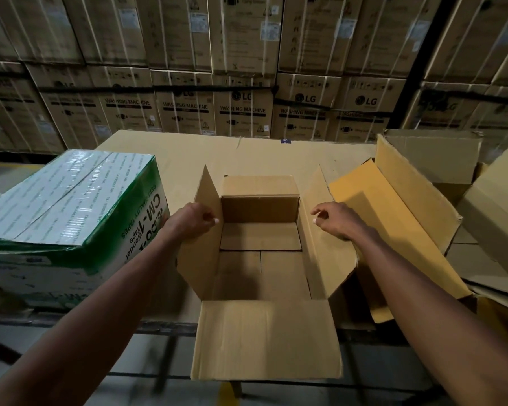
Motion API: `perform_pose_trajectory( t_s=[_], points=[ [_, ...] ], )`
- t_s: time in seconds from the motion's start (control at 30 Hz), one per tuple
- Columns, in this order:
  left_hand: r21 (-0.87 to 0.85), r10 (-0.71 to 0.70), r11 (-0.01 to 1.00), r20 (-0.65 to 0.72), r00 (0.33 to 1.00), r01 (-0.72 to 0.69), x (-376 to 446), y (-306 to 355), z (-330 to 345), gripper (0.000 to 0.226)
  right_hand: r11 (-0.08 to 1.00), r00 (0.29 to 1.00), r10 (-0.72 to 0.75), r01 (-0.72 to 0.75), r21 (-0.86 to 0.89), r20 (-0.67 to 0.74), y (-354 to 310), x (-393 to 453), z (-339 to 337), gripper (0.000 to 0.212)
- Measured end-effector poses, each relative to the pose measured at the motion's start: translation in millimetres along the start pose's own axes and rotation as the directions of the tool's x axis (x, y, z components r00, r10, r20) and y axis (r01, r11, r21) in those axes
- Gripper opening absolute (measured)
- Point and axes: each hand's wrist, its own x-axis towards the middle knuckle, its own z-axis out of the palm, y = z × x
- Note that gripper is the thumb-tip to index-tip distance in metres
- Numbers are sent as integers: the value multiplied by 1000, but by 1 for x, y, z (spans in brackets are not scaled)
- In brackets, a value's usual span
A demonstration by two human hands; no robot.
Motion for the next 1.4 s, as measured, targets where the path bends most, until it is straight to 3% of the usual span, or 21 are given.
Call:
perform_pose_trajectory(
  t_s=[0.23,0.33,0.63,0.87,1.4],
  points=[
    [-46,-39,998,-50,998,36,9,-4,7,29,999,999,24,-26,-40,-39,-7,12,8,20],
    [-62,-44,997,-82,996,39,6,-5,6,29,996,997,36,-42,-80,-73,-12,8,12,37],
    [-57,-70,996,-147,987,62,-13,0,-20,33,994,990,55,-67,-85,-130,-16,-20,-6,38],
    [-26,-68,998,-161,985,64,-51,30,-48,26,995,991,41,-52,-83,-129,-19,-59,-37,32],
    [-63,-96,995,-329,940,79,-163,134,-108,23,986,971,-89,53,-160,-224,-35,-163,-127,32]
  ],
)
